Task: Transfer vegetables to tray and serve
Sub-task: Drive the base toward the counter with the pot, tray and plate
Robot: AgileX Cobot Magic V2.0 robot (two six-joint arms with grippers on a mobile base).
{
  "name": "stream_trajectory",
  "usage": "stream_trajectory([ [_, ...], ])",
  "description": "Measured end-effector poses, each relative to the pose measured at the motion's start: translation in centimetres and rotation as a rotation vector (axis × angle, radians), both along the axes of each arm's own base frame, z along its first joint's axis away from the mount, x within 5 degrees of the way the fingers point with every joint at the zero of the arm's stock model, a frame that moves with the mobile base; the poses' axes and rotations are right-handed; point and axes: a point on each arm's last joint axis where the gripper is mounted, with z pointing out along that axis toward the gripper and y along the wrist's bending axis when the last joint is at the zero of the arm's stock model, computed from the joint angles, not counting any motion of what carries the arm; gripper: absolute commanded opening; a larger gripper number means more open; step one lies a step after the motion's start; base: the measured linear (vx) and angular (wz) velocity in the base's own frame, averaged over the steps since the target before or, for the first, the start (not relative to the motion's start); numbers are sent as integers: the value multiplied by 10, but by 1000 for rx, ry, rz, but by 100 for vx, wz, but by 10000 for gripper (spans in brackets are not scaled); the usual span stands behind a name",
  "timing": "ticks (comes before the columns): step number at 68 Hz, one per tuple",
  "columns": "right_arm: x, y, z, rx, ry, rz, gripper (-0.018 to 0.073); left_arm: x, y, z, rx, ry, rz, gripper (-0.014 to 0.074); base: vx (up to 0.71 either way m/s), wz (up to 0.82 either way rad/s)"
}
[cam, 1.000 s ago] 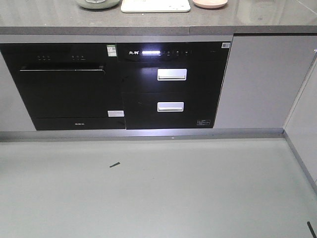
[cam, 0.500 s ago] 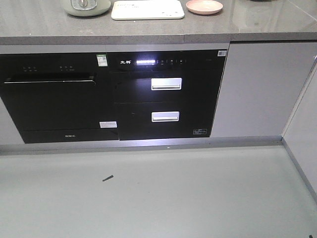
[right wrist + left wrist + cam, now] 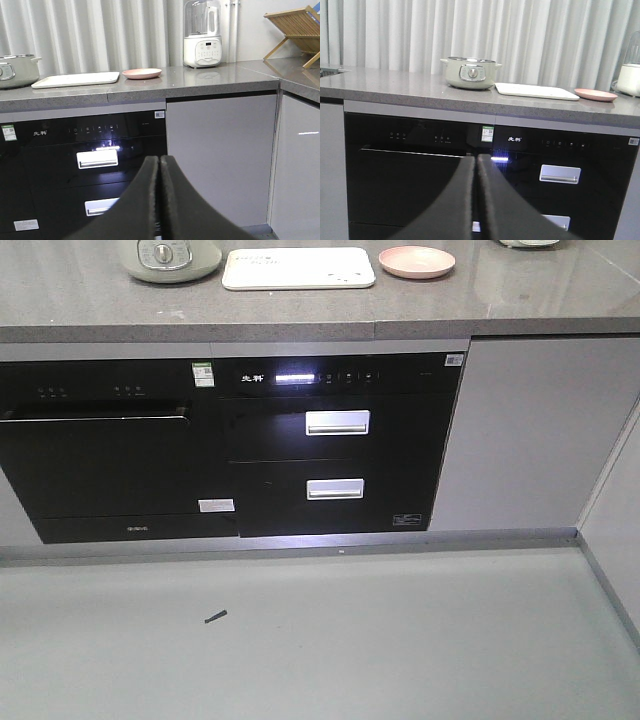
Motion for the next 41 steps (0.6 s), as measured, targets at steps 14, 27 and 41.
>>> stream_trajectory([
  [14,0,0,0,0,0,0,-4,0,0,0,0,0,0,-6,7,0],
  [27,0,0,0,0,0,0,-4,0,0,0,0,0,0,-6,5,0],
  [41,0,0,0,0,0,0,-4,0,0,0,0,0,0,-6,4,0],
])
